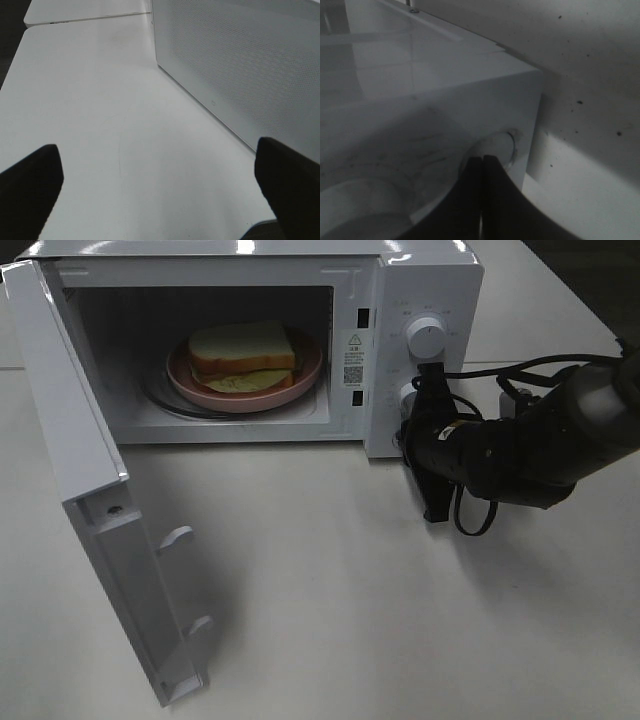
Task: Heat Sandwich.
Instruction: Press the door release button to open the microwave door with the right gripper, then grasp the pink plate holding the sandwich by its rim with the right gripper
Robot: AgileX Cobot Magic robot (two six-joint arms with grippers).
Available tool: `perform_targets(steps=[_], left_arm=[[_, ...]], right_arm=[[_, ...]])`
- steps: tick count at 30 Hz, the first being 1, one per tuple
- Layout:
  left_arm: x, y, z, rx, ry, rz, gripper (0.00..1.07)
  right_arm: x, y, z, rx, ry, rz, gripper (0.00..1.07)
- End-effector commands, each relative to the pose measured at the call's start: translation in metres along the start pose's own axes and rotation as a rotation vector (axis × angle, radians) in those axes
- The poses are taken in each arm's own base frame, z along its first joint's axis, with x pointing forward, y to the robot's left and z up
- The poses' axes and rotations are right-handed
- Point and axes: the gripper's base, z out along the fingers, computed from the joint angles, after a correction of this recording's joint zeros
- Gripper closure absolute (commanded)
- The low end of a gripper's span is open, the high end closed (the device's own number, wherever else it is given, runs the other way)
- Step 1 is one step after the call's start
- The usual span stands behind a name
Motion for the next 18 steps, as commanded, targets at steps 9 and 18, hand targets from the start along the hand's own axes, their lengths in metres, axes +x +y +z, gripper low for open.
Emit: perform_targets(steps=[9,18], left_arm=[[0.001,-0.001,-0.003,-0.002,-0.03,-0.002,0.03],[0.001,-0.001,-0.003,-0.002,-0.03,-0.002,0.03]], right_arm=[[0.0,0.009,-0.032,0.091,0.074,-0.173,1.06],[0.005,0.014,-0.059,0.225,0.209,-0.437,1.06]])
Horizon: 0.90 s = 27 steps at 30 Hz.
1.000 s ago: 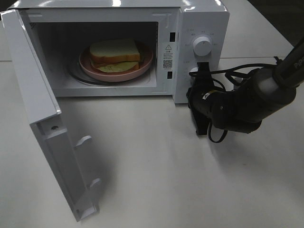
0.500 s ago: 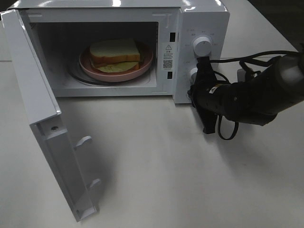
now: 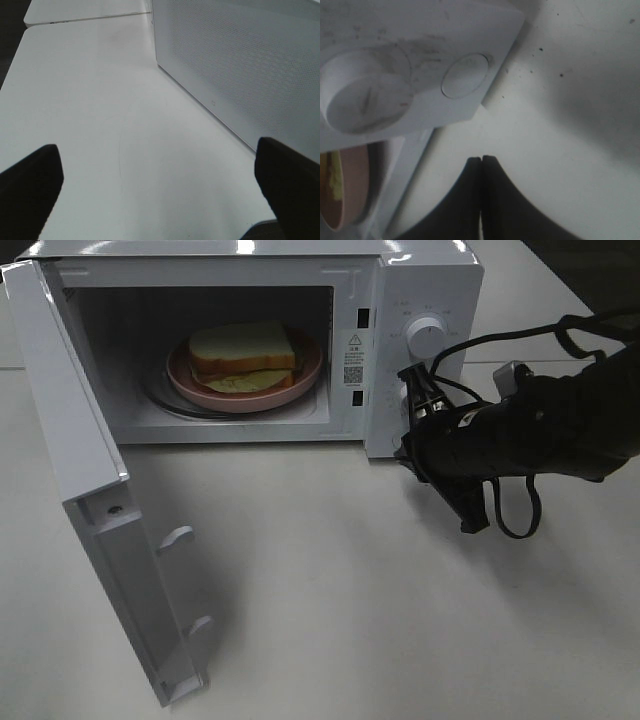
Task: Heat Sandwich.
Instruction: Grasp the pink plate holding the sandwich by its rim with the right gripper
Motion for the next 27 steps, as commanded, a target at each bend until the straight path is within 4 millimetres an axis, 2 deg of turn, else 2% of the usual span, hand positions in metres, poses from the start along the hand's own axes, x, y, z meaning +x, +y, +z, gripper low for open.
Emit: perform_targets(steps=[1,2,3,13,16,17,20,27], left_arm=[[0.001,-0.001,-0.003,-0.002,-0.03,-0.002,0.03],[0.001,-0.001,-0.003,-0.002,-0.03,-0.002,0.03],[0.001,-0.001,-0.003,-0.002,-0.03,-0.002,0.03],[0.001,-0.001,-0.003,-0.002,-0.03,-0.002,0.03],[0.001,-0.001,-0.003,-0.002,-0.03,-0.002,0.03],[0.001,-0.001,-0.003,-0.002,-0.03,-0.002,0.03],[0.001,-0.001,-0.003,-0.002,-0.03,-0.002,0.03],[0.001,-0.001,-0.003,-0.002,-0.03,-0.002,0.03]], right_arm=[[0.002,0.002,-0.013,0.043,0.061,-0.172,1.05],[0.004,0.003,-0.019,0.063,0.098,-0.29,1.05],[0.005,0.003,-0.022,0.07,0.113,-0.335,1.05],[0.01,0.008,-0.052,0.131,0.271,-0.636,1.04],[0.01,0.02,-0.068,0.136,0.334,-0.797,1.04],[0.01,0.02,-0.068,0.136,0.334,-0.797,1.04],[0.01,0.026,-0.08,0.184,0.417,-0.954,1.03],[0.009,0.037,-0.092,0.219,0.542,-1.175,1.01]])
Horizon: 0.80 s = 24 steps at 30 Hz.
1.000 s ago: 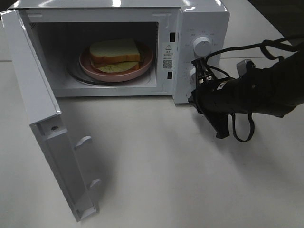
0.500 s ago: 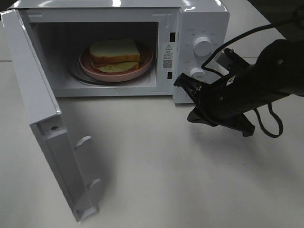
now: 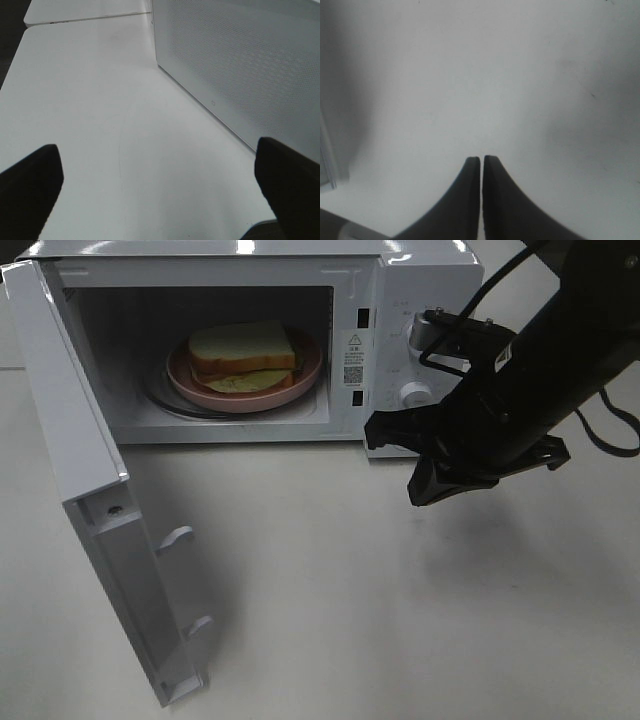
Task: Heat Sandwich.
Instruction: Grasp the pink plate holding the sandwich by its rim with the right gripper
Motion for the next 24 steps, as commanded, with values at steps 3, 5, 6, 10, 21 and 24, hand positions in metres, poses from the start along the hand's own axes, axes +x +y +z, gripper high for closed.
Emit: perform_targets(steps=[3,5,6,10,21,24], left_arm=[[0.001,-0.001,-0.003,-0.002,-0.03,-0.002,0.03],[0.001,-0.001,-0.003,-0.002,-0.03,-0.002,0.03],[0.001,-0.001,-0.003,-0.002,-0.03,-0.002,0.03],[0.001,-0.001,-0.003,-0.002,-0.03,-0.002,0.03],[0.001,-0.001,-0.003,-0.002,-0.03,-0.002,0.03],[0.001,-0.001,-0.003,-0.002,-0.03,-0.002,0.03]], right_arm=[[-0.005,0.002,-0.019,0.034,0.095,-0.286,1.01],[-0.006,0.002,-0.021,0.04,0.106,-0.335,1.0],[-0.008,0.002,-0.025,0.048,0.116,-0.438,1.0],[-0.011,0.003,-0.031,0.052,0.137,-0.662,1.0],[-0.009,0.004,-0.032,-0.007,0.181,-1.313,0.98],[-0.01,0.004,-0.032,-0.014,0.175,-1.465,0.97]])
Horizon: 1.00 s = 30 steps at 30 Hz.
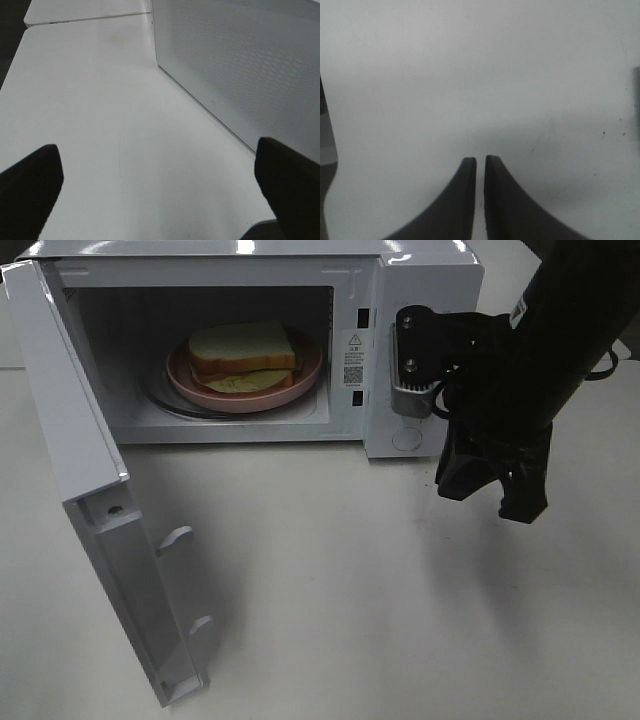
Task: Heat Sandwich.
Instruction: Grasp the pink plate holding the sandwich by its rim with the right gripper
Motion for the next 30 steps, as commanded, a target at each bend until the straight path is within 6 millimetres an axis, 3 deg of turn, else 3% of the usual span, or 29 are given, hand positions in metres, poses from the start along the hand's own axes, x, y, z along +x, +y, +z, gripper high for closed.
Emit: perform_targets(steps=[1,7,10,11,12,15,16,17,21,30], left_arm=[[0.0011,-0.0007,-0.0033,-0.002,-0.03,-0.002,0.03],[0.0011,-0.0007,-0.0033,-0.002,-0.03,-0.002,0.03],[0.0011,-0.0007,-0.0033,-0.002,-0.03,-0.002,0.03],[0.0011,-0.0007,-0.0033,-0.002,-0.03,-0.002,0.03],[0.0011,-0.0007,-0.0033,-0.002,-0.03,-0.002,0.03],[0.0011,-0.0007,-0.0033,-0.002,-0.03,-0.002,0.03],[0.0011,-0.0007,-0.0033,-0.002,-0.03,-0.002,0.03],[0.0011,-0.0007,-0.0033,-0.002,-0.03,-0.002,0.03],[0.0011,-0.0007,-0.0033,-0.002,-0.03,-0.002,0.03],[0.0011,-0.0007,-0.0033,-0.002,-0.03,-0.002,0.03]], right_arm=[[0.0008,-0.0005,-0.003,0.01,0.001,-0.19,0.97],[0.0009,-0.0005,-0.003,0.009,0.002,-0.242,0.94],[0.0003,-0.0015,-0.003,0.021,-0.003,-0.233,0.83],[-0.0004,-0.0027,-0.003,0.034,-0.01,-0.212,0.74],[-0.0004,-0.0027,-0.003,0.034,-0.01,-0.212,0.74],[-0.0005,-0.0028,-0.003,0.036,-0.012,-0.194,0.55],[-0.0007,-0.0025,-0.003,0.032,-0.014,-0.168,0.41],[-0.0007,-0.0025,-0.003,0.032,-0.014,-0.168,0.41],[-0.0006,-0.0025,-0.0027,0.03,-0.014,-0.088,0.14],[-0.004,-0.0024,-0.0023,0.052,-0.017,-0.092,0.12]])
